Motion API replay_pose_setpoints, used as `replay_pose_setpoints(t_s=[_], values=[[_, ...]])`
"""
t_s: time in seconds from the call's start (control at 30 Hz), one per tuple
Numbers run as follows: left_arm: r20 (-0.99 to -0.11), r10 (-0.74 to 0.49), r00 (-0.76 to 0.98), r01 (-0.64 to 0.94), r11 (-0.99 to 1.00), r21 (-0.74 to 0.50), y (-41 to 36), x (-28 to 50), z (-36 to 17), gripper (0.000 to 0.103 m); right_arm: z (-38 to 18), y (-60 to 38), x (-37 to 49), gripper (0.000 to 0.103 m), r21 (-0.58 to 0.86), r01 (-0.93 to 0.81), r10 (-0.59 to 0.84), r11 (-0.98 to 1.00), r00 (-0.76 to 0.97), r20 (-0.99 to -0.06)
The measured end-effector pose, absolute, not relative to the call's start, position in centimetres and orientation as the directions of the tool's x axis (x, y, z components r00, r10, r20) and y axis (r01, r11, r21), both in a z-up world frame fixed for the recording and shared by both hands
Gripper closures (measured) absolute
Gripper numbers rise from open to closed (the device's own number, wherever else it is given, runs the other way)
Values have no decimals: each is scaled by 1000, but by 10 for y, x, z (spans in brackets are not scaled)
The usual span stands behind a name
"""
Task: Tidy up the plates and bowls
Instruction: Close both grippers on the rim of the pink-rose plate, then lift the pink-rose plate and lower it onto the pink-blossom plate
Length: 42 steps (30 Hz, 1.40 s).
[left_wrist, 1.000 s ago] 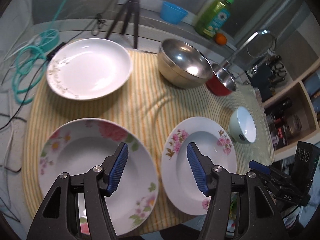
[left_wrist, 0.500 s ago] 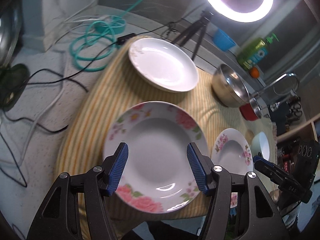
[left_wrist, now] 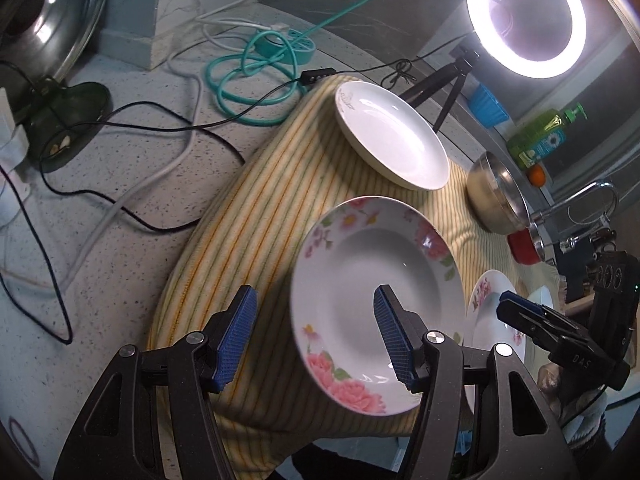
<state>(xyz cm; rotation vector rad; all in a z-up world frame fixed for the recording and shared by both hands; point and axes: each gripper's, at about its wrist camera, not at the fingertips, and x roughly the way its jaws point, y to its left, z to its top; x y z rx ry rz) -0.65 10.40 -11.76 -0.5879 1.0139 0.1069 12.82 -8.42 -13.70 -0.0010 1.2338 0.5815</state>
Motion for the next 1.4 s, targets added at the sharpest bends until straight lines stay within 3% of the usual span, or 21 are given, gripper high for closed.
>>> replay_pose_setpoints(t_s=[0.07,0.13,0.2,0.43,0.57,0.8,1.4], values=[[-820,-188,541,-348,838,-421,104,-8,-120,45,-143,-79,132,42,311,-422,417,852,186,-889],[-822,-188,538,-348,839,-419,103,-7,-122,45,-150,-75,135,57,320,-423,417,848,158,-895],[-821,-200,534,-343,837,-427,103,-7,-125,50,-154,-71,137,62,322,-429,414,844,140,-899],[-823,-228,520,-345,826,-447,105,-5,-136,65,-162,-63,142,69,322,-437,411,840,123,-904],[-824,-240,513,-344,822,-454,105,-6,-139,69,-168,-61,145,71,327,-429,407,842,106,-907],[-829,-253,500,-328,830,-451,102,-2,-140,76,-176,-56,146,84,340,-428,410,837,81,-909],[-831,-243,500,-326,837,-440,101,4,-135,78,-171,-56,146,86,338,-411,414,847,110,-904]])
